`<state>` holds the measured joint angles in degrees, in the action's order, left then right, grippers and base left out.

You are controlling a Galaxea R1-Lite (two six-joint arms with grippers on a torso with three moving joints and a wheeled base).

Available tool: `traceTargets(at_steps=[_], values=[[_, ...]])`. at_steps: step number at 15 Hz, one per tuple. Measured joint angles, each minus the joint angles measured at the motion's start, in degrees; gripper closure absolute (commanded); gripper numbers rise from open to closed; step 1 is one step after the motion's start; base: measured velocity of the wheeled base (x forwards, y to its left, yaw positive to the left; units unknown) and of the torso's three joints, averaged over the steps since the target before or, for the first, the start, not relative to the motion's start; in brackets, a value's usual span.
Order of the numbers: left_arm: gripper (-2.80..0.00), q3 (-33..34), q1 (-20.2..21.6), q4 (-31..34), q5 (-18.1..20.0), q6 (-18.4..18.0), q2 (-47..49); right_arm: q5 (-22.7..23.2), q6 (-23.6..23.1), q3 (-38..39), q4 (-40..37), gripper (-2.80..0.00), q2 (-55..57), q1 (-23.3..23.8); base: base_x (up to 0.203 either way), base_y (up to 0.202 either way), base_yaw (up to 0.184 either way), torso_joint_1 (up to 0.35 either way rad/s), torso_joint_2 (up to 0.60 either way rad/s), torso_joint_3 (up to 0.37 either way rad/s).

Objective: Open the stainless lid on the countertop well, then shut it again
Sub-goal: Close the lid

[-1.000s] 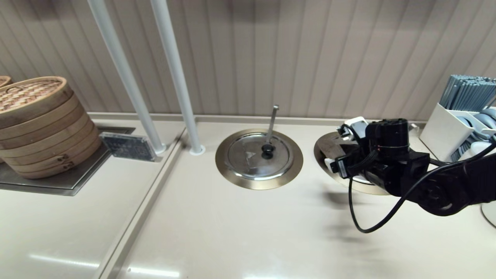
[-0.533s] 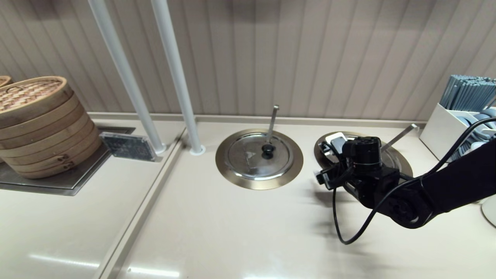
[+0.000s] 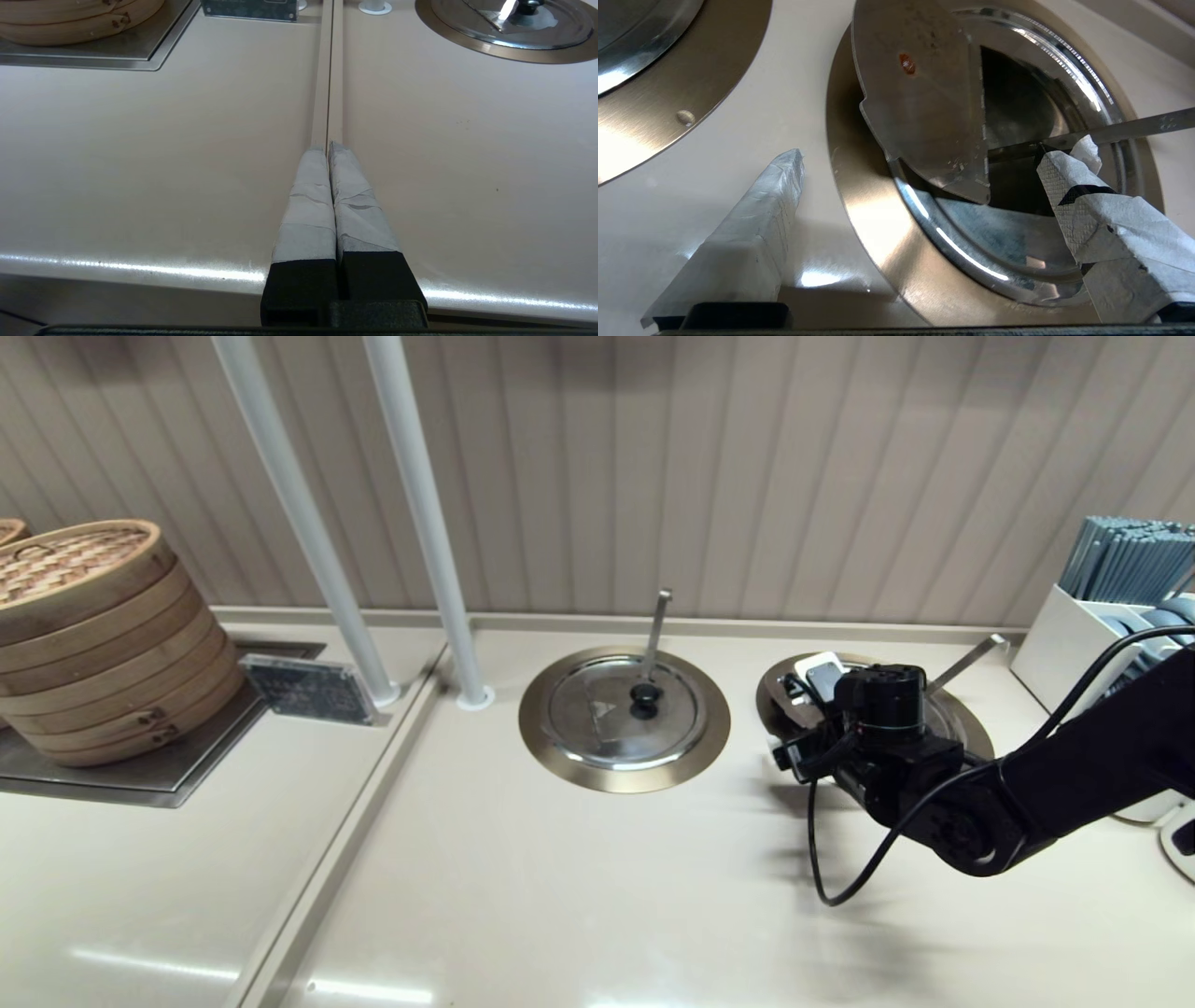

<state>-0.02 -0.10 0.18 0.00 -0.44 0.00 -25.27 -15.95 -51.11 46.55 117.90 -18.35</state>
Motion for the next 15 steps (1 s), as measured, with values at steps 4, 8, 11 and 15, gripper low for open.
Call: traceTargets(at_steps=[4,8,11,15], values=[[0.00,0.00,0.00,0.04,0.00,0.01,0.00,-0.02,-3.21,0.04,5.48,-2.80,1.47,2.84,0.000,0.000,0.000,0.000,0.00,0.000],[0.00,0.00,0.02,0.02,0.00,0.00,0.00,0.00,-3.37,-0.01,5.65,-2.80,1.59,3.09,0.000,0.000,0.000,0.000,0.00,0.000],[0.00,0.00,0.00,0.03,0.00,0.02,0.00,0.02,-3.70,-0.12,5.61,-2.80,1.03,3.78,0.000,0.000,0.000,0.000,0.00,0.000],[0.00,0.00,0.00,0.03,0.01,0.02,0.00,0.09,-4.91,-0.95,5.63,-2.80,-0.01,6.24,0.000,0.000,0.000,0.000,0.00,0.000]])
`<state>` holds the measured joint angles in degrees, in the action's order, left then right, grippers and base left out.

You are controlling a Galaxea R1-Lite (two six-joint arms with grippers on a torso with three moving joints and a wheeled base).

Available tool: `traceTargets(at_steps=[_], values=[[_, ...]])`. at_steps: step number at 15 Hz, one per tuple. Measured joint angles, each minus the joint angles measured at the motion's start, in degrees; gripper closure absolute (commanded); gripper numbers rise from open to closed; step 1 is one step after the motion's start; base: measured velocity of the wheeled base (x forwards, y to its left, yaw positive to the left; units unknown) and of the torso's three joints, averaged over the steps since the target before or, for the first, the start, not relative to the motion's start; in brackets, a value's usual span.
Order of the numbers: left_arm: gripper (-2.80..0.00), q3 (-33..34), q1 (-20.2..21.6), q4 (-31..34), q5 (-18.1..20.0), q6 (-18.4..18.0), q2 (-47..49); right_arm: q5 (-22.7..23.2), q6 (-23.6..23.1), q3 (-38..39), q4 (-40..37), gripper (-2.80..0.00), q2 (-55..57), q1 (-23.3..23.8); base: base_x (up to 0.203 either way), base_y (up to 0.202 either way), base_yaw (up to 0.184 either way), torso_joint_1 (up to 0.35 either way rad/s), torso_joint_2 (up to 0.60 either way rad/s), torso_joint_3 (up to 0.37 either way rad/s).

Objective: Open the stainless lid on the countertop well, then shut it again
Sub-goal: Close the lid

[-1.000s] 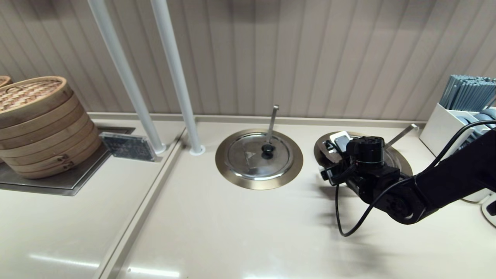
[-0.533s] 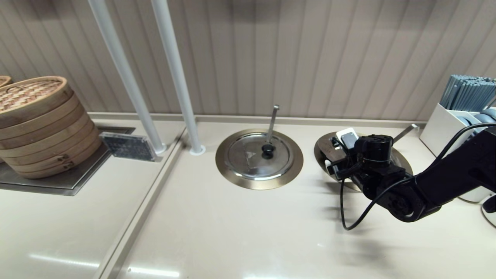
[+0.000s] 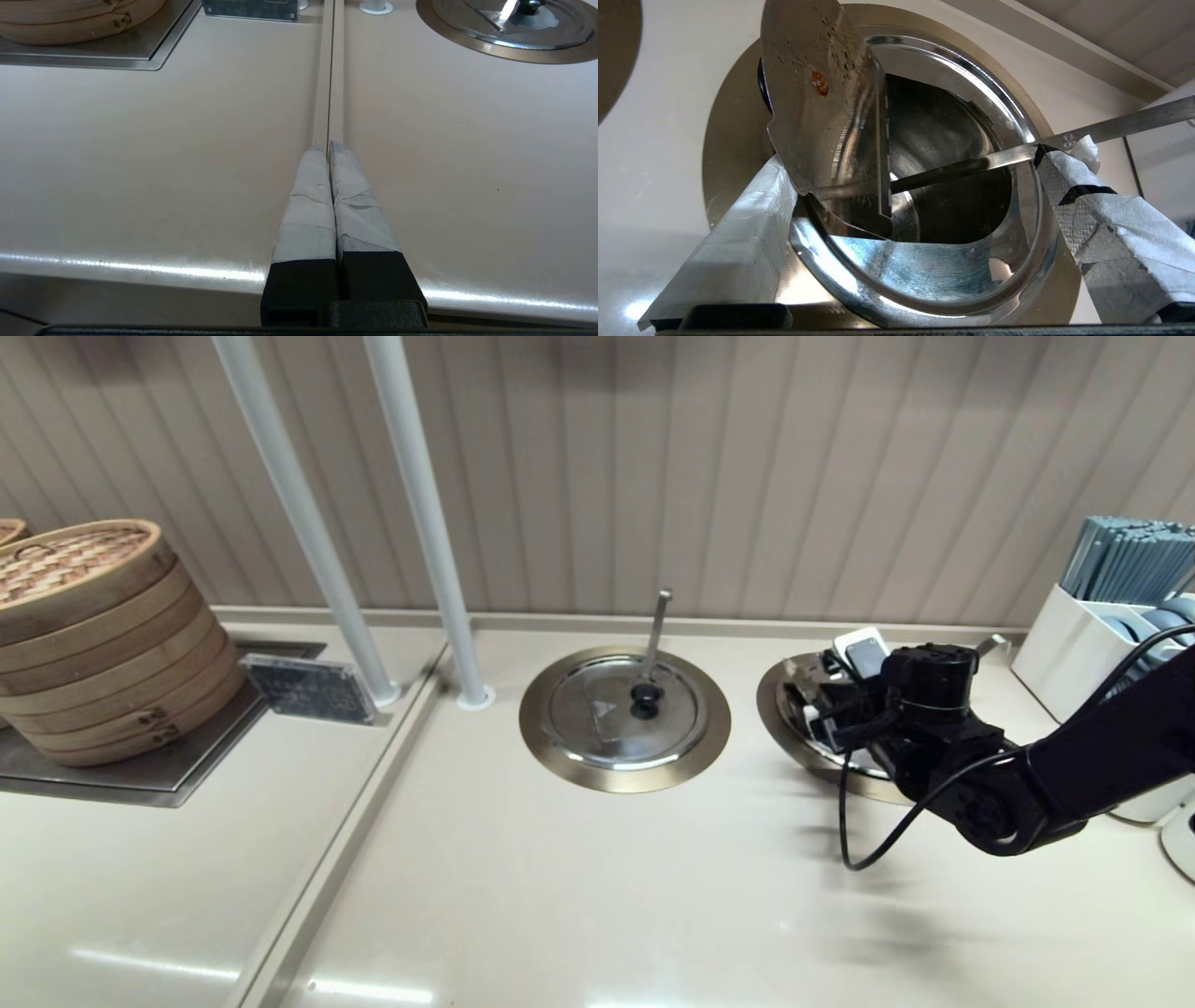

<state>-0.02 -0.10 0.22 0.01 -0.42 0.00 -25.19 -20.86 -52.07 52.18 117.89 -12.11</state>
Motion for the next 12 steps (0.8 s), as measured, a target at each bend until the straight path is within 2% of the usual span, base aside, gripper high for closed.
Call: traceTargets(at_steps=[6,12], values=[[0.00,0.00,0.00,-0.01,-0.01,-0.02,0.00,0.16,-1.10,-1.29,0.05,-2.80,-2.02,4.43,0.000,0.000,0.000,0.000,0.00,0.000],[0.00,0.00,0.00,-0.01,-0.01,0.01,0.00,2.62,-2.50,-2.27,2.25,-2.80,-3.56,14.71,0.000,0.000,0.000,0.000,0.00,0.000]])
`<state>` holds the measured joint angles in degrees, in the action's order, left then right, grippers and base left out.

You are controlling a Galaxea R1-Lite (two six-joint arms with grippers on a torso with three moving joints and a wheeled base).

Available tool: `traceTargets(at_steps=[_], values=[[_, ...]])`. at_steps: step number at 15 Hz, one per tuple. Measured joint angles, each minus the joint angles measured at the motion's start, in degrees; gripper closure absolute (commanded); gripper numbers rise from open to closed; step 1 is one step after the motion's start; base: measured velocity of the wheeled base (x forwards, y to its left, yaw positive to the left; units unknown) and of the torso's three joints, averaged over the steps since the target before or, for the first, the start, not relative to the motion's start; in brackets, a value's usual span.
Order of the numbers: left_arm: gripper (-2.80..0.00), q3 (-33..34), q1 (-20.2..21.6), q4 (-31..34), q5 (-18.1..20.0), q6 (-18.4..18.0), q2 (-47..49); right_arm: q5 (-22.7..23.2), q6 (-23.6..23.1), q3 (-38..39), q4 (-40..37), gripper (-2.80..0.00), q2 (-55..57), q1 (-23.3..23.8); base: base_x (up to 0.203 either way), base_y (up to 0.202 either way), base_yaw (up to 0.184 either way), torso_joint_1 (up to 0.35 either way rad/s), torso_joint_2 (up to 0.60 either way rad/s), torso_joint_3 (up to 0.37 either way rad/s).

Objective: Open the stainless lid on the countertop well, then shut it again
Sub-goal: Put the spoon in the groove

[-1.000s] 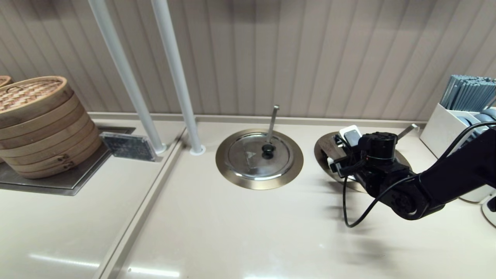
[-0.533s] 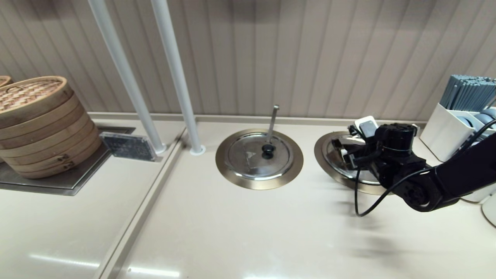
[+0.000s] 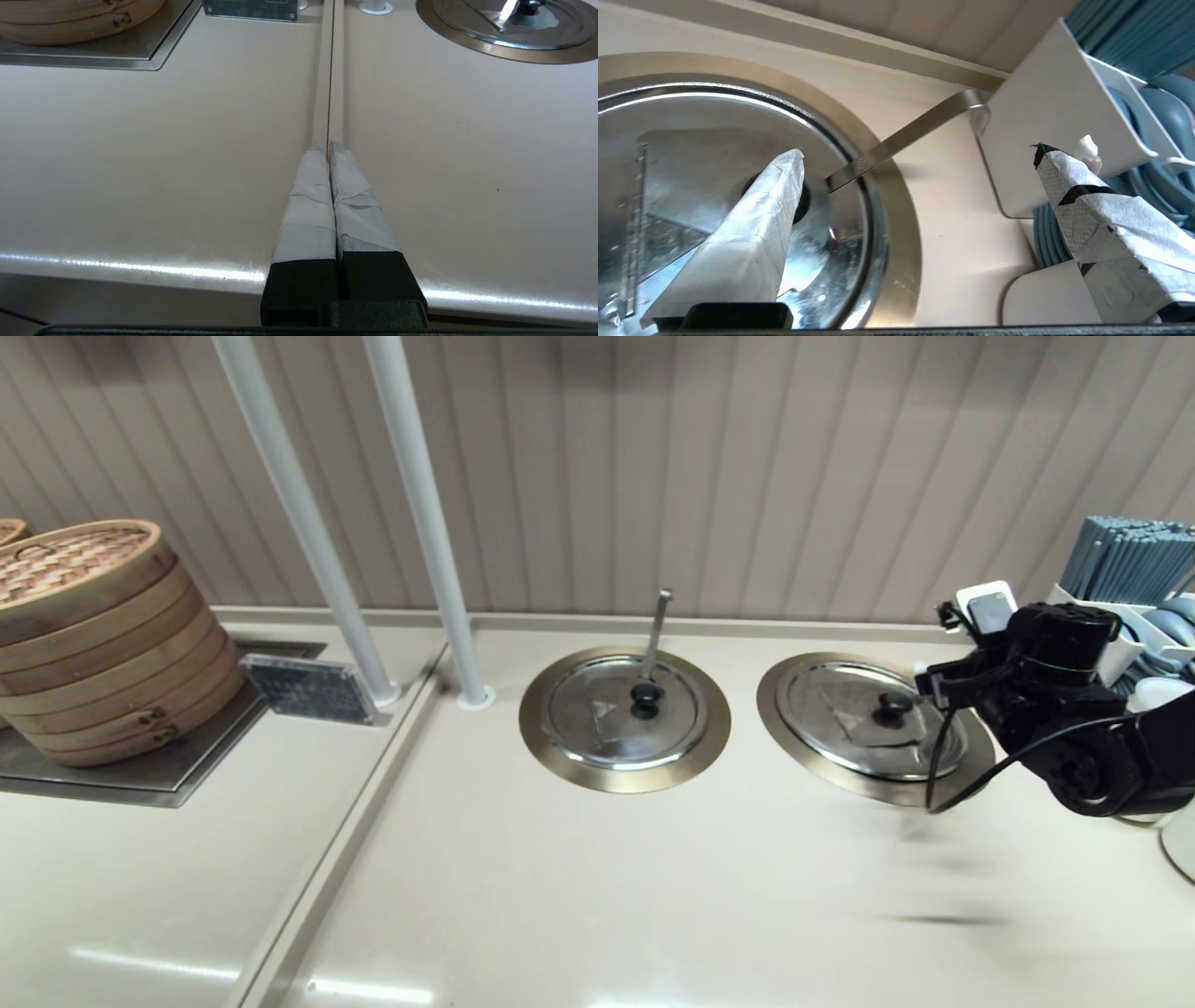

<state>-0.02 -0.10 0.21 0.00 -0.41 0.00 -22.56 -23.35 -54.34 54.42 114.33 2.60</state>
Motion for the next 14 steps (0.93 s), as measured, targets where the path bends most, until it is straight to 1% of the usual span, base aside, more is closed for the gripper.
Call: traceTargets(at_steps=[2,5,6,8,10,12,13,14], values=[[0.00,0.00,0.00,0.01,0.00,0.00,0.00,1.50,1.48,-0.05,0.20,-2.80,-1.06,2.23,0.000,0.000,0.000,0.000,0.00,0.000],[0.00,0.00,0.00,0.00,0.00,-0.02,0.00,1.81,6.45,-0.05,-0.49,-2.80,-1.81,2.80,0.000,0.000,0.000,0.000,0.00,0.000],[0.00,0.00,0.00,0.01,0.00,-0.02,0.00,2.01,8.75,-0.05,-1.50,-2.80,-1.82,2.63,0.000,0.000,0.000,0.000,0.00,0.000],[0.00,0.00,0.00,-0.01,0.00,-0.02,0.00,3.13,14.80,-0.36,-6.20,-2.80,-1.85,1.87,0.000,0.000,0.000,0.000,0.00,0.000],[0.00,0.00,0.00,0.00,0.00,-0.02,0.00,5.88,22.99,-1.76,-13.45,-2.80,-1.81,1.36,0.000,0.000,0.000,0.000,0.00,0.000],[0.00,0.00,0.00,0.00,0.00,-0.02,0.00,9.07,30.95,-5.36,-21.71,-2.80,-0.99,1.58,0.000,0.000,0.000,0.000,0.00,0.000],[0.00,0.00,0.00,0.00,0.00,-0.02,0.00,10.05,33.56,-7.23,-24.60,-2.80,-0.33,2.32,0.000,0.000,0.000,0.000,0.00,0.000],[0.00,0.00,0.00,0.00,0.00,-0.02,0.00,11.39,34.96,-8.51,-26.71,-2.80,0.36,3.02,0.000,0.000,0.000,0.000,0.00,0.000]])
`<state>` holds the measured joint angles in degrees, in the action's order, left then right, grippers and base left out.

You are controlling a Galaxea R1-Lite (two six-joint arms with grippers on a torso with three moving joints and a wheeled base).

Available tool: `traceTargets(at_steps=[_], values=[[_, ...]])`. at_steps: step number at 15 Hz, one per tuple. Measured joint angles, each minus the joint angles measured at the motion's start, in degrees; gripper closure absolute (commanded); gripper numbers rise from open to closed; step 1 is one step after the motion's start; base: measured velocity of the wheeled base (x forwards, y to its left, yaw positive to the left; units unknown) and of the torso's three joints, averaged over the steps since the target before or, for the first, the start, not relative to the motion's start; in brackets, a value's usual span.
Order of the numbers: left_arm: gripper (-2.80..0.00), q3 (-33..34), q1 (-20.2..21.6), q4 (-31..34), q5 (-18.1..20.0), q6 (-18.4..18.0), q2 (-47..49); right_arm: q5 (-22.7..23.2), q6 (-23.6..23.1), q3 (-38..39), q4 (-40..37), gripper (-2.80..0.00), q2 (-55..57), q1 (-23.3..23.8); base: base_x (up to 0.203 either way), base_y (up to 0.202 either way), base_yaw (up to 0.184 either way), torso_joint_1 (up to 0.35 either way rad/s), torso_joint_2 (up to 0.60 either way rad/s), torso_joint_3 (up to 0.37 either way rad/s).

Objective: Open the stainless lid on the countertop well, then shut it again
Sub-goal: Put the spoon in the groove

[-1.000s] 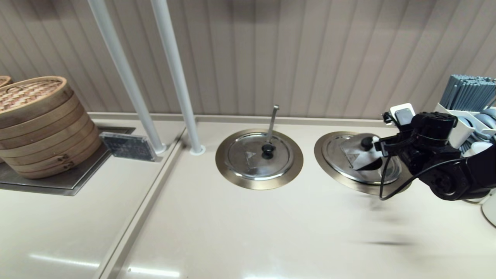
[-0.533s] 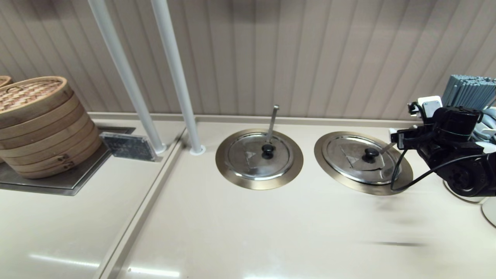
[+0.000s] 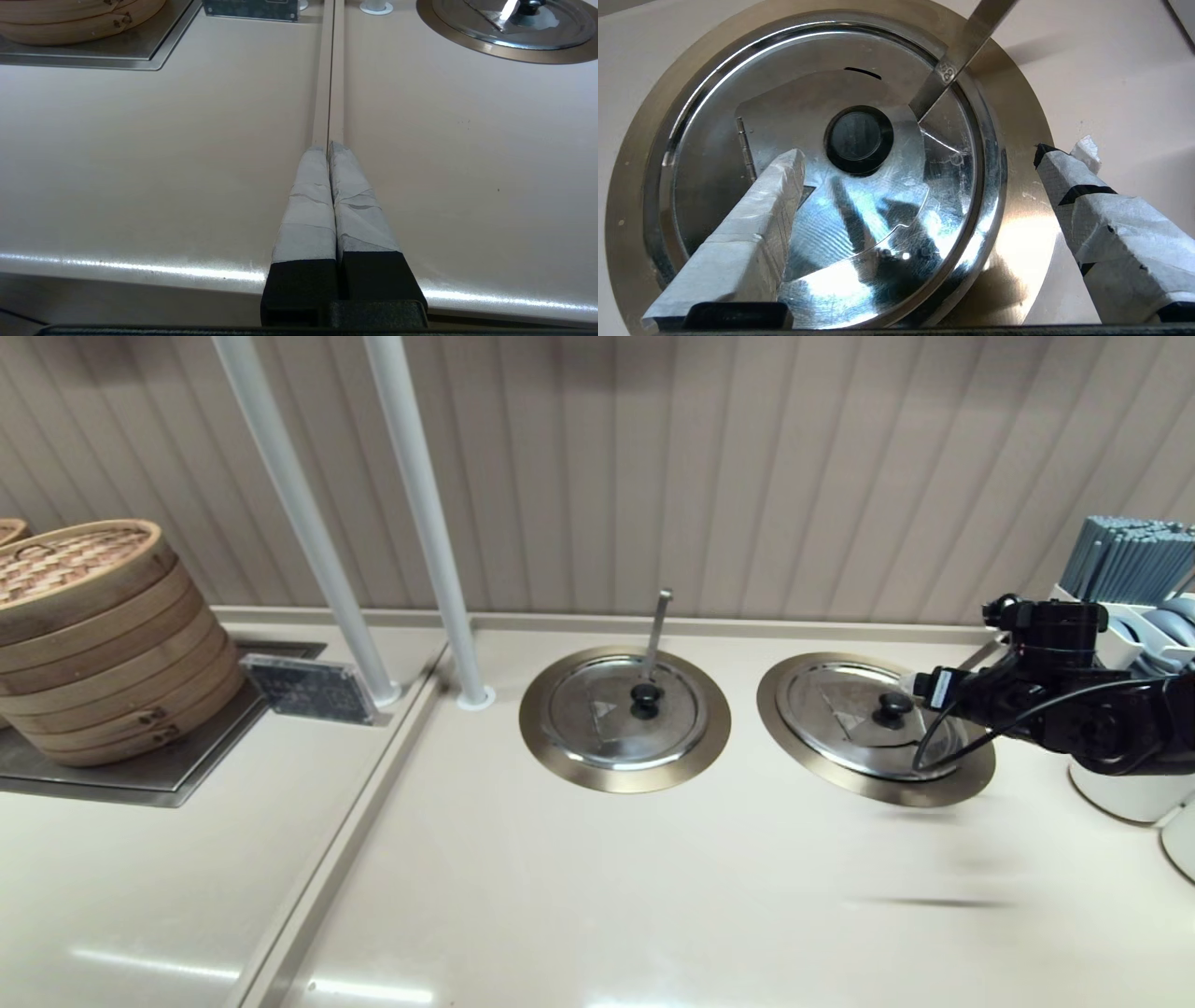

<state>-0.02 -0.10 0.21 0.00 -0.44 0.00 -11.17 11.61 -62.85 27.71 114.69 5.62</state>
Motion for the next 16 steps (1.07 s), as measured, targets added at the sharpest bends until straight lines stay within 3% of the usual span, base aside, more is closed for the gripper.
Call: traceTargets(at_steps=[5,10,16], values=[[0.00,0.00,0.00,0.02,0.00,0.00,0.00,0.96,0.52,-5.52,-1.39,-2.80,4.53,2.50,0.000,0.000,0.000,0.000,0.00,0.000],[0.00,0.00,0.00,0.01,0.00,-0.02,0.00,0.96,0.57,-18.78,-4.91,-2.80,12.10,3.03,0.000,0.000,0.000,0.000,0.00,0.000],[0.00,0.00,0.00,0.00,0.00,0.00,0.00,0.98,0.59,-35.51,-15.39,-2.80,18.77,2.80,0.000,0.000,0.000,0.000,0.00,0.000]])
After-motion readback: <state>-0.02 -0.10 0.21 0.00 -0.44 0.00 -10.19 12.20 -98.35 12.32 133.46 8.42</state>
